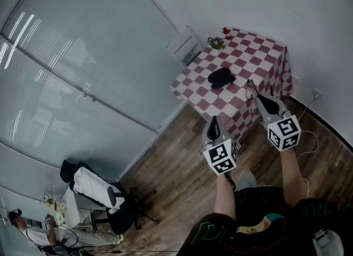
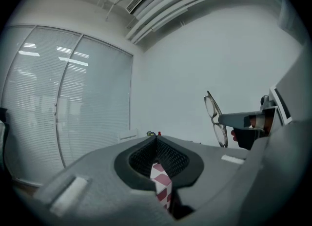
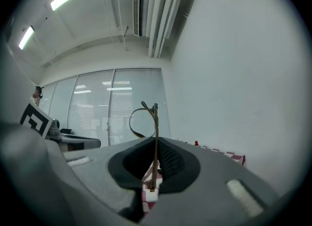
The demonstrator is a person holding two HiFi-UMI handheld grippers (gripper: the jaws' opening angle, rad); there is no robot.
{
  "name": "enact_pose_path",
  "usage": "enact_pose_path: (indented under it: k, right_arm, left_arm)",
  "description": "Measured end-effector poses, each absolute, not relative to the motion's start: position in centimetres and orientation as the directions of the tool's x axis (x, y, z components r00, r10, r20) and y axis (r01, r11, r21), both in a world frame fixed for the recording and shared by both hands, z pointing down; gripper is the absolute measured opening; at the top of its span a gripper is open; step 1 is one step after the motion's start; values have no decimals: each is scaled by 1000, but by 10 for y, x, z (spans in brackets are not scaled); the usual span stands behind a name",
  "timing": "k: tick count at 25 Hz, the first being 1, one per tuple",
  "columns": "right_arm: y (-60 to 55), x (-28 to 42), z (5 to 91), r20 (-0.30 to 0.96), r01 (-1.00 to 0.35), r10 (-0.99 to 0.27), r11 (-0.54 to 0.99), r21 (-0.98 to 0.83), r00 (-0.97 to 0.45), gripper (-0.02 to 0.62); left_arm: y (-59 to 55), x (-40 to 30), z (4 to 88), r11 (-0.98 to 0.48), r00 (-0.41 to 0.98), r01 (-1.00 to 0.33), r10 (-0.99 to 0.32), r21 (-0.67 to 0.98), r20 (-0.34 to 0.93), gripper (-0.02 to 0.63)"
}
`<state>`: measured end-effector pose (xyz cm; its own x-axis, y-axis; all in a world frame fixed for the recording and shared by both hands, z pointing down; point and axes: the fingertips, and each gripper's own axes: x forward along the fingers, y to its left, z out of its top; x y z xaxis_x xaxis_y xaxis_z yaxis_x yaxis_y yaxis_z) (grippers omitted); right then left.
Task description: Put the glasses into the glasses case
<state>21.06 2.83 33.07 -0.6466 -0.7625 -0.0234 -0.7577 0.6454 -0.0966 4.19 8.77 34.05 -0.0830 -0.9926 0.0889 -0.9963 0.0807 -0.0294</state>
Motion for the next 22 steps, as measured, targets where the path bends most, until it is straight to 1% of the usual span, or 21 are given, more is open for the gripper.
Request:
enact_pose_path:
  k: [4,10,15,22]
  right_arm:
    - [18,207,342,-2,-758,-764,642,-113,-646,18]
    - [-14,204,360,33,-768,-771,630,-112,-637,18]
    - [-46,198,376,80,-802,-798,596,-41,-597,18]
    - [-102,148,413,166,-784,-770,620,-30,-616,18]
  left_arm:
    - [78,36,352,85,-89,-996,-989,-36,114,9]
    - [40,37,375,57,-56,-998,-988,1,144,9]
    - [3,28,403,43,-34,-998,-981,44,190,9]
    - [-55,-18,450,82,-48,-989,-965,119,259,9]
